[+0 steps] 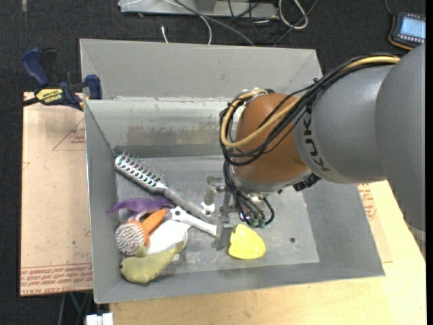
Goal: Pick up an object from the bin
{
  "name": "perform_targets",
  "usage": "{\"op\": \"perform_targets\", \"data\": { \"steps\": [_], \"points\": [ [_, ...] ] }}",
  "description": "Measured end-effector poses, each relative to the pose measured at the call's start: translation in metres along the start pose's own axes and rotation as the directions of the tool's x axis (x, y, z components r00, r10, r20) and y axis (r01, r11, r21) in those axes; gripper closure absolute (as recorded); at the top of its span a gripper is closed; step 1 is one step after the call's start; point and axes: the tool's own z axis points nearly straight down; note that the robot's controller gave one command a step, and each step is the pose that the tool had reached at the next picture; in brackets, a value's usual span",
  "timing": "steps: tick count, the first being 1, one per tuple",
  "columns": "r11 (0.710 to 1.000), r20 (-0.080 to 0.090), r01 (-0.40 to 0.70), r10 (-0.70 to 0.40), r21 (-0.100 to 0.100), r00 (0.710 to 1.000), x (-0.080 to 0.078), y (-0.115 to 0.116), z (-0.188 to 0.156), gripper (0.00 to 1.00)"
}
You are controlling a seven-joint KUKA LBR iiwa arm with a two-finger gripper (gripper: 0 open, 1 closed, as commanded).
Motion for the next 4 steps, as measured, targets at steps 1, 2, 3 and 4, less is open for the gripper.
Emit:
{"op": "perform_targets", "data": {
  "steps": [1, 2, 3, 4],
  "points": [
    [1.0, 0.0, 0.001, -0.001, 0.0, 1.0, 0.0, 0.0, 0.0, 0.0],
    [0.992, 0.009, 0.129, -0.129, -0.001, 0.992, 0.022, -0.024, 0.062, 0.0],
    [0.981, 0.016, 0.196, -0.196, 0.001, 0.981, 0.007, -0.028, 0.061, 0.0],
    [0.993, 0.011, 0.122, -0.122, -0.002, 0.992, 0.037, -0.048, 0.062, 1.0]
  ]
}}
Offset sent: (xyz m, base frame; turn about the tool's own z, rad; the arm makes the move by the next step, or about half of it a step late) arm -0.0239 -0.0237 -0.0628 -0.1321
